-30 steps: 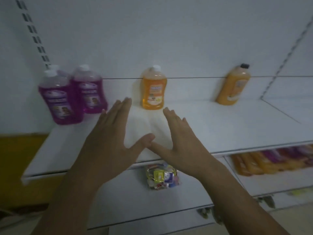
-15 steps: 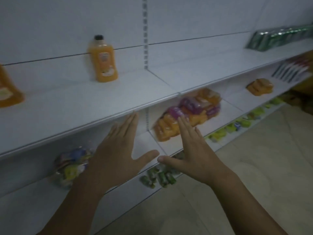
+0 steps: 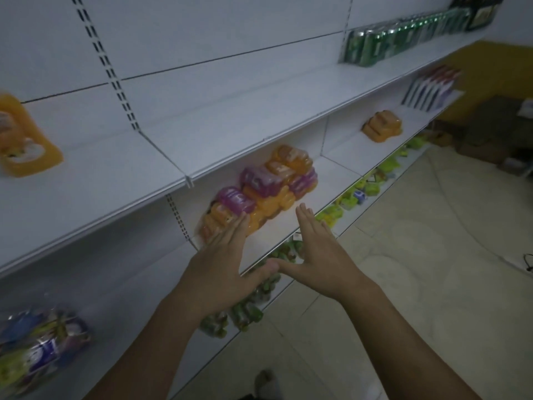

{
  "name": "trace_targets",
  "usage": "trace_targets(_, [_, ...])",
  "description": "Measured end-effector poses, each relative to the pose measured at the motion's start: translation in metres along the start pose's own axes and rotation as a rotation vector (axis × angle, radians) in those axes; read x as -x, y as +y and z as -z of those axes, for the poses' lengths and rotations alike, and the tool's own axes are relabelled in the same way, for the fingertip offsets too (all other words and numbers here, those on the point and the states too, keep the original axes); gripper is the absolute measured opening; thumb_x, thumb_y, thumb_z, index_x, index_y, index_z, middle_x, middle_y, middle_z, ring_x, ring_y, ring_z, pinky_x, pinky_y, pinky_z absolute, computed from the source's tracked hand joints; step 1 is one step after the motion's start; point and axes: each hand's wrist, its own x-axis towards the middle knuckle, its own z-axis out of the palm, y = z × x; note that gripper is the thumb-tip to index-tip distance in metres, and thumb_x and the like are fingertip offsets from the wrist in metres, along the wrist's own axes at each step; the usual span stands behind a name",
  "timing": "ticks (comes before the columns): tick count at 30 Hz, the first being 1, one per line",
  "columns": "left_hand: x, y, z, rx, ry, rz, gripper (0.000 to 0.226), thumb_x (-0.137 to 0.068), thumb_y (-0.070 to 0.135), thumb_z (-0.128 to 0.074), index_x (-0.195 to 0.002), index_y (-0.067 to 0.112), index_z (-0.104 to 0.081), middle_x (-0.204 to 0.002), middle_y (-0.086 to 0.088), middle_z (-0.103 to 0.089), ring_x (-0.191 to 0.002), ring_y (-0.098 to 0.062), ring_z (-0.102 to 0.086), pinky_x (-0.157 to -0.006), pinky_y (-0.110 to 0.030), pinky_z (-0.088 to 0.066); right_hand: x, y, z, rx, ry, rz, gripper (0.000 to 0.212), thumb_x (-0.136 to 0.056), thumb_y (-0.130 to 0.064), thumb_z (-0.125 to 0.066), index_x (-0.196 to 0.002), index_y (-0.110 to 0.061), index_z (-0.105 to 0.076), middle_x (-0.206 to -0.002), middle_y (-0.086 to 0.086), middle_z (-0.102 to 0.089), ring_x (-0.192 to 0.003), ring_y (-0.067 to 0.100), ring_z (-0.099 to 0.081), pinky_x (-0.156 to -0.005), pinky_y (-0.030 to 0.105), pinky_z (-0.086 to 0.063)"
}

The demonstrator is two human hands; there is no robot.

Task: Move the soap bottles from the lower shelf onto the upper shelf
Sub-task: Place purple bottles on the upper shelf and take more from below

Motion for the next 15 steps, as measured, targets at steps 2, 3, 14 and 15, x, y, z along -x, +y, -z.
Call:
trace_targets(2, [-0.028,0.0,-0.009,0.031,-0.016,0.015,0.106,-0.081,0.093,-0.033,-0.162,0.038,0.009,-0.171,0.019,0.001,-0.156,-0.008,-0.002,-0.122,-0.052,-0.029,-0.023,0.021,0.002,-0.005,-0.003,-0.01,0.13,-0.071,-0.098,-0.041,-0.162,-0.024,0.014,-0.171,-0.007,0.013,-0.157,0.007,0.011,-0.13,0.043,-0.005])
trace_targets(3, [-0.042,-0.002,-0.013,0.045,-0.021,0.022,0.105,-0.082,0.092,-0.034,-0.162,0.038,0.008,-0.171,0.019,0.0,-0.157,-0.01,-0.005,-0.122,-0.051,-0.03,-0.036,0.03,0.003,-0.007,-0.01,-0.016,0.129,-0.072,-0.097,-0.042,-0.163,-0.025,0.013,-0.171,-0.007,0.012,-0.157,0.007,0.01,-0.13,0.043,-0.006])
trace_targets(14, [-0.186,-0.052,-0.041,0.108,0.023,0.209,0.1,-0.075,0.096,-0.039,-0.157,0.043,-0.016,-0.164,0.012,-0.027,-0.15,-0.021,-0.032,-0.111,-0.054,-0.044,-0.183,0.092,-0.003,-0.148,0.018,0.05,0.107,-0.076,-0.088,-0.057,-0.16,-0.037,-0.015,-0.163,-0.01,-0.032,-0.148,0.014,-0.032,-0.123,0.037,-0.025])
trace_targets(15, [-0.194,-0.057,-0.046,0.118,0.037,0.219,0.096,-0.075,0.096,-0.04,-0.154,0.044,-0.021,-0.161,0.012,-0.032,-0.147,-0.021,-0.037,-0.109,-0.053,-0.046,-0.195,0.097,-0.006,-0.164,0.014,0.058,0.103,-0.075,-0.088,-0.058,-0.157,-0.039,-0.02,-0.157,-0.01,-0.041,-0.142,0.015,-0.04,-0.119,0.037,-0.033])
